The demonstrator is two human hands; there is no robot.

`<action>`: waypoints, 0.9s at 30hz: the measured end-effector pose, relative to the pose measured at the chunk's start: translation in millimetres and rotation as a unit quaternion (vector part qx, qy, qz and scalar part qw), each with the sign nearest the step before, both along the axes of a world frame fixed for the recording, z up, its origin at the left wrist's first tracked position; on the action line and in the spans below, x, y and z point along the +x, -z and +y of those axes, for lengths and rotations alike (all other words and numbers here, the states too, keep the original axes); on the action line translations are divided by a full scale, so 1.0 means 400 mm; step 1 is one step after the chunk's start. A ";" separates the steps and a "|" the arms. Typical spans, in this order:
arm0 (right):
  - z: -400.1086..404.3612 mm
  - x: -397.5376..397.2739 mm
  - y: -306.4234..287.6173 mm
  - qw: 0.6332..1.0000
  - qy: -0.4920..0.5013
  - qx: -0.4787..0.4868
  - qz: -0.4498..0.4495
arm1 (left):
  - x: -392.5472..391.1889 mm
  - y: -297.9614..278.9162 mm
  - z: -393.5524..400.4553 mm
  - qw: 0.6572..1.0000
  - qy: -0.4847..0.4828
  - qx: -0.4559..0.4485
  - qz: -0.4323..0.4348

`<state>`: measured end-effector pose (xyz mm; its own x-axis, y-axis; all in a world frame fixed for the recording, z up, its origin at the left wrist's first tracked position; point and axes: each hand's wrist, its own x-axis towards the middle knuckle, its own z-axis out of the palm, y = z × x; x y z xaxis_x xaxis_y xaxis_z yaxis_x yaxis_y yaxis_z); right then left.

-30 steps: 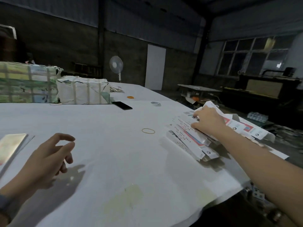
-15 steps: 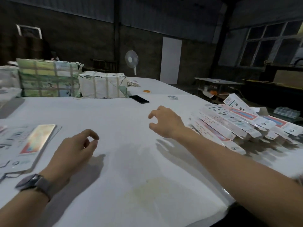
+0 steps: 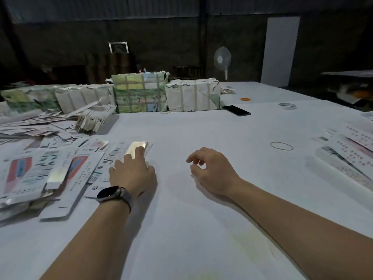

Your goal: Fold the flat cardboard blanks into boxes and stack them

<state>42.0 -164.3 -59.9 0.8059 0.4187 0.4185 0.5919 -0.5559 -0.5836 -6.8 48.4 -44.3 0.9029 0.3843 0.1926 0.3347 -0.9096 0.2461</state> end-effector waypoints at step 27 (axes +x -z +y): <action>0.030 -0.017 -0.032 0.937 -0.029 0.311 0.153 | -0.043 -0.054 -0.195 0.672 0.264 -0.650 -0.236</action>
<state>35.4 -152.4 -46.9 0.9114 0.2177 0.3493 0.3625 -0.0228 -0.9317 -23.8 -29.4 -22.5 0.9362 0.1547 0.3155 -0.3436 0.2158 0.9140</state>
